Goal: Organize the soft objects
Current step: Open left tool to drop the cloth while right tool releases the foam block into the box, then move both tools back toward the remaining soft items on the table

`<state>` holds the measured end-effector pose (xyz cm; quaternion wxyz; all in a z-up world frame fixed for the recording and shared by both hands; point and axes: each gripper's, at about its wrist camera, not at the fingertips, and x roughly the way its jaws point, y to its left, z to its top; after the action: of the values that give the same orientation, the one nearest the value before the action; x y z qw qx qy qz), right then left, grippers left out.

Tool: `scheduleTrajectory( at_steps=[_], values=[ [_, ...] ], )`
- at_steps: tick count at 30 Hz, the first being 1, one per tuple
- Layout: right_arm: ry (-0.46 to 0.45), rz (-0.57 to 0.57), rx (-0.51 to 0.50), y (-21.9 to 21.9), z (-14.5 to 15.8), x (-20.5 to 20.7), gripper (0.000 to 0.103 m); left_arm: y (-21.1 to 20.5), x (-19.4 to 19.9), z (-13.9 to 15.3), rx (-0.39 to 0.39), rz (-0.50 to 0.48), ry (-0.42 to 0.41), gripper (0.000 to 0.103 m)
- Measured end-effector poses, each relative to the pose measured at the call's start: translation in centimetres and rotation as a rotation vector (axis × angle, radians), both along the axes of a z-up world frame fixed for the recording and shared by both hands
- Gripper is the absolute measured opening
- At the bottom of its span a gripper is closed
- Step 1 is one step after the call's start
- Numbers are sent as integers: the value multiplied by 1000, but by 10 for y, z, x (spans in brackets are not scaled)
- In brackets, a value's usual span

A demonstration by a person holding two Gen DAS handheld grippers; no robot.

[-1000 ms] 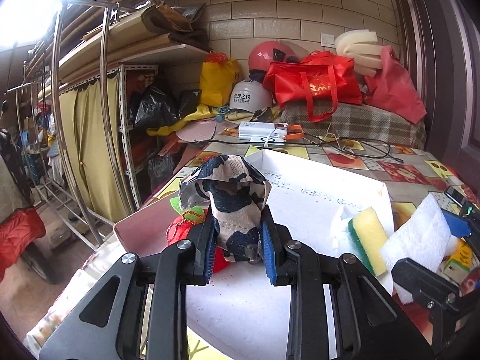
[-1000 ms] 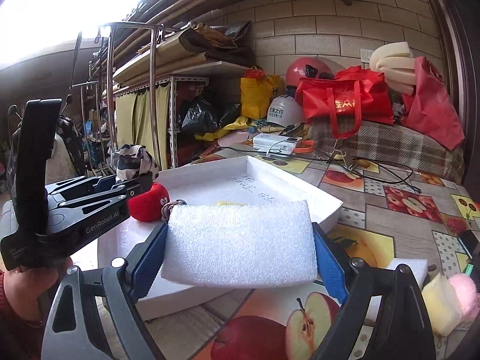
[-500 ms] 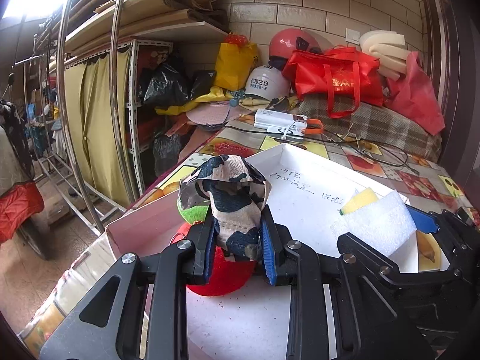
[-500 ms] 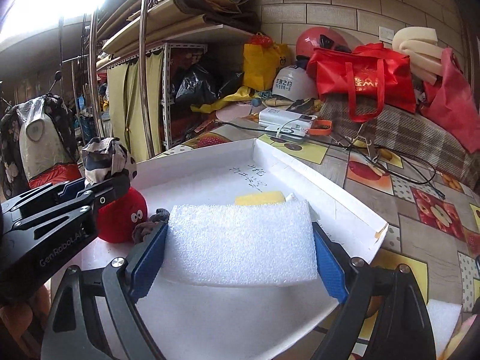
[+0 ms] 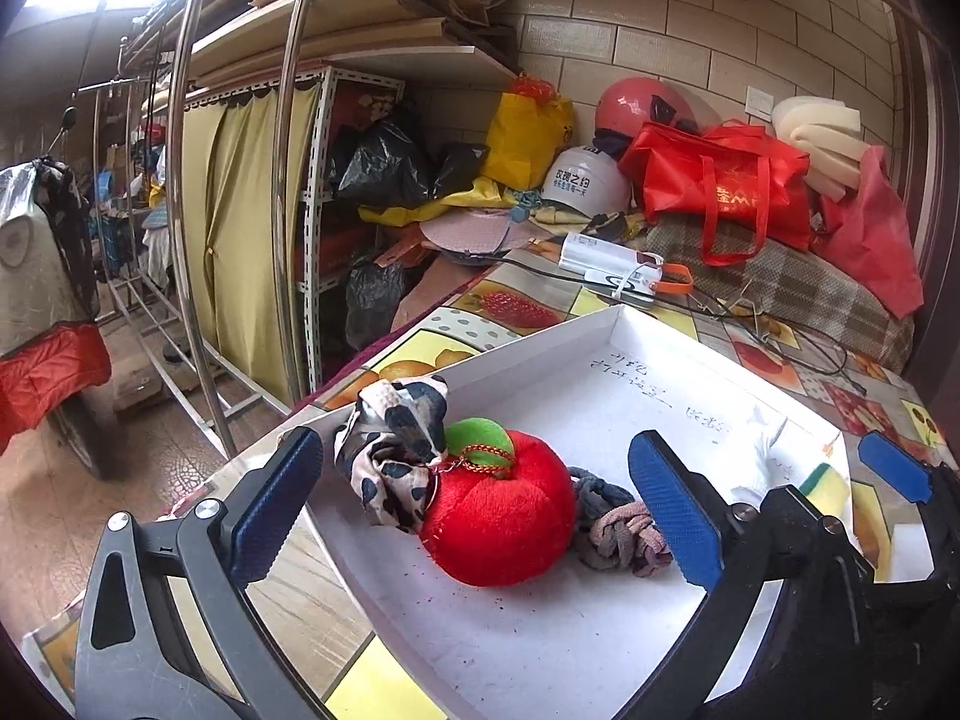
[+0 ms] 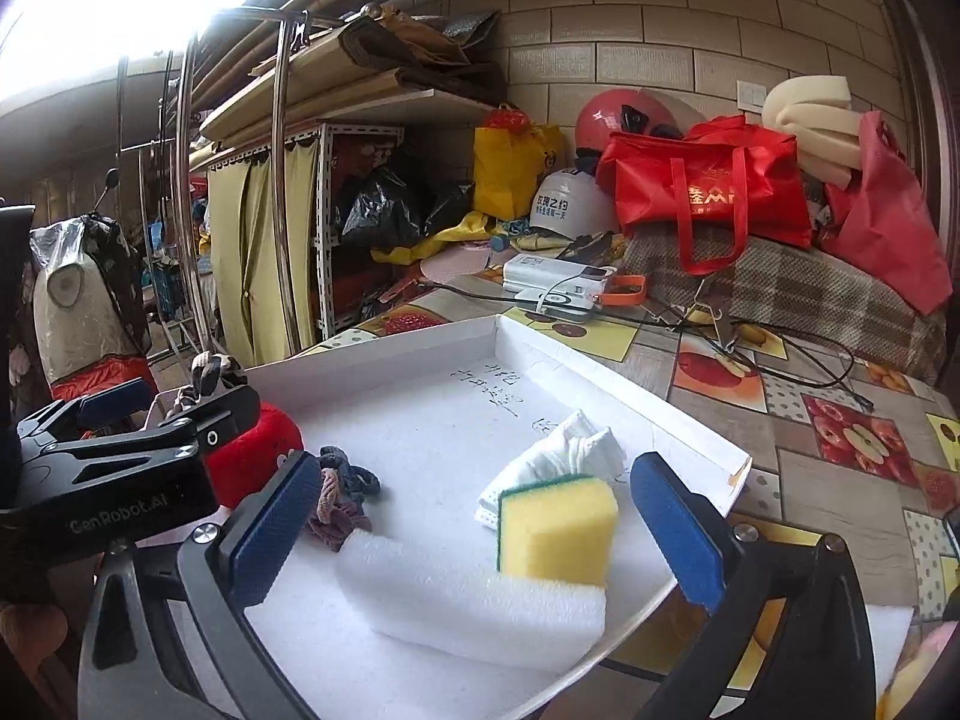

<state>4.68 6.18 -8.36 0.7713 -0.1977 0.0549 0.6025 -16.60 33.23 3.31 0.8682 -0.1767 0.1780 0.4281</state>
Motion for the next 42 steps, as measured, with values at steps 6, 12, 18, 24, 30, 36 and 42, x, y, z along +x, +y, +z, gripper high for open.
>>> scheduleTrajectory(
  at_steps=[6, 12, 18, 24, 30, 36, 42],
  values=[
    [-15, -1, 46, -6, 2, -2, 103, -7, 1, 1, 37, 4, 8, 103],
    [-35, 14, 88, -26, 2, -5, 103, -19, -4, 5, 103, 18, -6, 103],
    [-45, 10, 156, -62, 2, -8, 103, -44, -9, 10, 211, 0, -33, 103],
    [-31, 26, 143, -92, 0, -6, 103, -63, -1, 11, 220, -88, -15, 103],
    [15, -47, 161, -128, 2, 23, 103, -87, 11, 10, 195, -204, -14, 103],
    [28, -167, 186, -170, 9, 63, 103, -133, 40, 10, 191, -403, 21, 103],
    [48, -311, 208, -213, 16, 107, 103, -175, 70, 8, 151, -524, 66, 103]
  ],
)
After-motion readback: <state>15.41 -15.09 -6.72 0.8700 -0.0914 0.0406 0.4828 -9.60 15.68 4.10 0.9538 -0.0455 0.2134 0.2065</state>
